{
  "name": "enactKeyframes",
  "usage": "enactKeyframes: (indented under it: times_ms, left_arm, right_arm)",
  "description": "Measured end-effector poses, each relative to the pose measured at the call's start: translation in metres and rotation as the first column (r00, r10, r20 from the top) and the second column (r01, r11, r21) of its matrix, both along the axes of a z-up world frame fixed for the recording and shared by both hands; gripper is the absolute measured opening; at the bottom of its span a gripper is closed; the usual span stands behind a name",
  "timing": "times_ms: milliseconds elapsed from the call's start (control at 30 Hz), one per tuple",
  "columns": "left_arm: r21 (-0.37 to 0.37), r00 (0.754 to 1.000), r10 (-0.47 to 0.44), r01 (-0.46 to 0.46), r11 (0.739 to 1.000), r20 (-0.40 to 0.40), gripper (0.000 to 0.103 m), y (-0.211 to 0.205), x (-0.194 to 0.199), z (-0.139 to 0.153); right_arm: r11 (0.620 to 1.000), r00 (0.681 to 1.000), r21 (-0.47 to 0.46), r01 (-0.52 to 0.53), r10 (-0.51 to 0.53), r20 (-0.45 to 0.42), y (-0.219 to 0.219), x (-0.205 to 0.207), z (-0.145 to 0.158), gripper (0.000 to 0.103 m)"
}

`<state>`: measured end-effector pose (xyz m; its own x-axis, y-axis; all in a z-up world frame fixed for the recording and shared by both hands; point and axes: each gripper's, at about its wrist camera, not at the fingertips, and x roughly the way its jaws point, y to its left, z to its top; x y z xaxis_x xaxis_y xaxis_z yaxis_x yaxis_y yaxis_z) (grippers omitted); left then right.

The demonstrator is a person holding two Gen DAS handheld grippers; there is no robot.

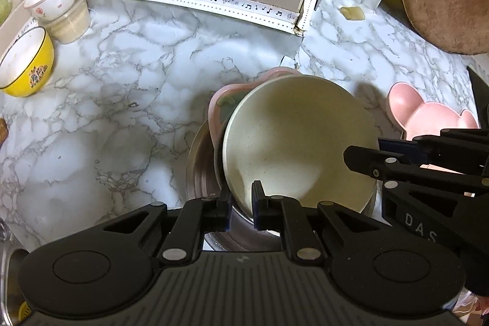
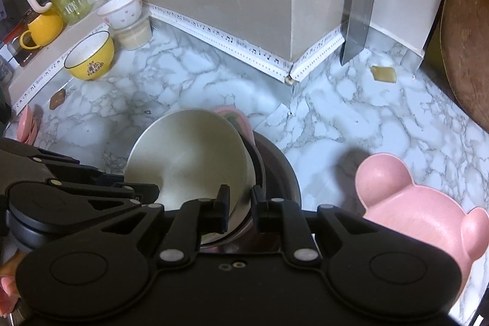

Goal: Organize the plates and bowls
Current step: 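Lower the cream bowl into the pink pot and open both grippers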

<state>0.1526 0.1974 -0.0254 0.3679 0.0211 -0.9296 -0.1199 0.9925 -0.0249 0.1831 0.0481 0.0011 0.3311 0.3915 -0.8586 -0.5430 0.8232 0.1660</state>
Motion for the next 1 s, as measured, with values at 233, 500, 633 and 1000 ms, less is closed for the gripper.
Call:
enactKeyframes:
  times_ms: [233, 500, 633, 1000]
  left_arm:
    - [0.020, 1.000, -0.009, 0.009, 1.000, -0.003, 0.011, -0.002, 0.003, -0.004]
    - [-0.003, 1.000, -0.016, 0.015, 1.000, -0.012, 0.012, 0.004, 0.007, -0.003]
    - [-0.014, 1.000, -0.019, 0.019, 1.000, -0.011, 0.012, 0.007, 0.007, -0.003]
    - [-0.045, 1.000, -0.031, 0.031, 0.998, -0.001, 0.014, 0.015, 0.005, -0.003]
  right_arm:
    - [1.000, 1.000, 0.005, 0.003, -0.003, -0.004, 0.000, 0.003, -0.006, 0.016]
    - [1.000, 1.000, -0.001, -0.008, 0.008, -0.004, 0.001, 0.006, -0.008, 0.016]
    - [1.000, 1.000, -0.005, -0.017, 0.017, -0.003, 0.001, 0.007, -0.008, 0.017]
    - [0.999, 1.000, -0.013, -0.030, 0.030, 0.004, 0.002, 0.005, -0.008, 0.021]
